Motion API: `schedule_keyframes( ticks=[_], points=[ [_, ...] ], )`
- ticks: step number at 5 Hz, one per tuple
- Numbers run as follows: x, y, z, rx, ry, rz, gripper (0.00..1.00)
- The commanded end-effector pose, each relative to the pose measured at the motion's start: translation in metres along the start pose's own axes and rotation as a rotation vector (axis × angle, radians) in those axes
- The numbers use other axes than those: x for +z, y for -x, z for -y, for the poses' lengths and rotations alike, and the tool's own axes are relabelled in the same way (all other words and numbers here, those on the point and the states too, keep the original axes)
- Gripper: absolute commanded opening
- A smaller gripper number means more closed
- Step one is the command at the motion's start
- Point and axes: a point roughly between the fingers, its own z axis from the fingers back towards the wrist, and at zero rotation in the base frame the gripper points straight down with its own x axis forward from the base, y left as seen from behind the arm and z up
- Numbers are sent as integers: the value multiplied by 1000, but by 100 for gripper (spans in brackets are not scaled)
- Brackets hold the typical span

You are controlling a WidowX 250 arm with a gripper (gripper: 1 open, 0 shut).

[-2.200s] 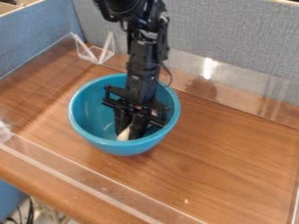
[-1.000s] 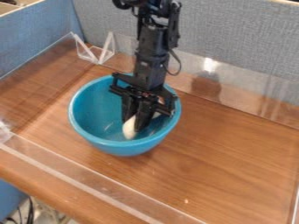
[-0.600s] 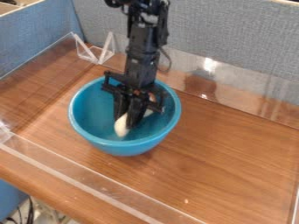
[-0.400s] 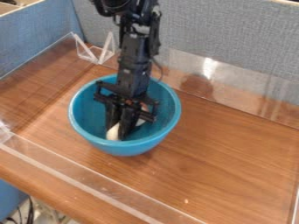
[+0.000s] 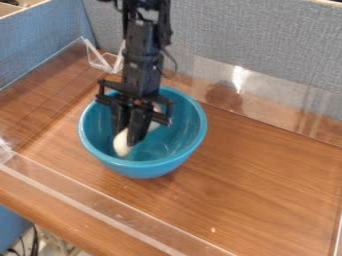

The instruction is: Remove the mushroom from inside the blue bowl and put it on the table

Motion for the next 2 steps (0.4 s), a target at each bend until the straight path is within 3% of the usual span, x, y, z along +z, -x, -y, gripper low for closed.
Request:
schedule_keyframes(
  ticks=[1,2],
  points=[
    [22,6,-8,-37,-9,85,0],
    [18,12,-13,-83,-15,79,0]
  ],
)
